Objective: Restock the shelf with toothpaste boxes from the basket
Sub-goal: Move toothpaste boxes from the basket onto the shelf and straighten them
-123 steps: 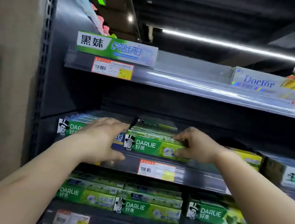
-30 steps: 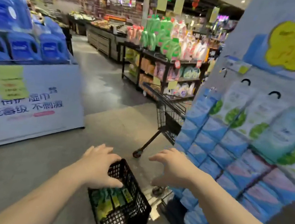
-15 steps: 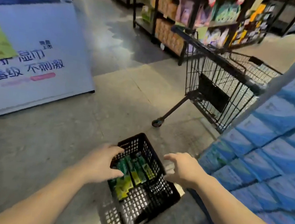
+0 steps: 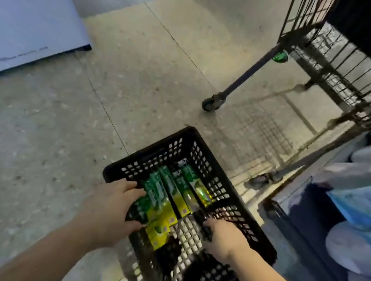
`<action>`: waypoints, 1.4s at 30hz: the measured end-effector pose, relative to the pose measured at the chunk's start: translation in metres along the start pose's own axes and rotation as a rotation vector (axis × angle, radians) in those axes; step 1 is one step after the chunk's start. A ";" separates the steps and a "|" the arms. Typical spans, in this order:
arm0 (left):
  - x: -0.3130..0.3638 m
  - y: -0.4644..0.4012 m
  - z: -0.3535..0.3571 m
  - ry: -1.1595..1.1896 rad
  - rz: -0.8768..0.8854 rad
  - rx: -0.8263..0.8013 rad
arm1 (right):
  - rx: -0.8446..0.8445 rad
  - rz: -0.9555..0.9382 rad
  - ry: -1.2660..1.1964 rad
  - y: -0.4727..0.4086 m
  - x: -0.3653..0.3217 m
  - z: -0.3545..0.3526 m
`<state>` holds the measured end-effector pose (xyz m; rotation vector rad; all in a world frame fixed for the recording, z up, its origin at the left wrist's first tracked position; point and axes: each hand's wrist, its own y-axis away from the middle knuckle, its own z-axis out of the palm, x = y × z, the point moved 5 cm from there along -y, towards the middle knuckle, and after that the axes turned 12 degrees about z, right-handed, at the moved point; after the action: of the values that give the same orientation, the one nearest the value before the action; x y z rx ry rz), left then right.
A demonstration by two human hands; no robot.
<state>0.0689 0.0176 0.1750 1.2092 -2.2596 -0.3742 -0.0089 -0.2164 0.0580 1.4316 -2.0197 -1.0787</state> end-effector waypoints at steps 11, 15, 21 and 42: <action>-0.070 -0.123 0.131 0.012 0.166 -0.033 | 0.087 0.227 -0.185 -0.201 -0.013 0.101; -0.072 -0.144 0.153 -0.006 0.228 -0.007 | 0.047 0.308 -0.356 -0.237 -0.014 0.122; -0.081 -0.163 0.165 -0.072 0.236 -0.031 | 0.008 0.381 -0.419 -0.248 -0.016 0.131; -0.048 -0.170 0.119 -0.234 0.224 -0.018 | 0.135 0.273 -0.692 -0.203 -0.009 0.080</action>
<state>0.1363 -0.0383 -0.0189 0.9296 -2.5538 -0.4682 0.0551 -0.2133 -0.1508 0.8494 -2.7041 -1.4687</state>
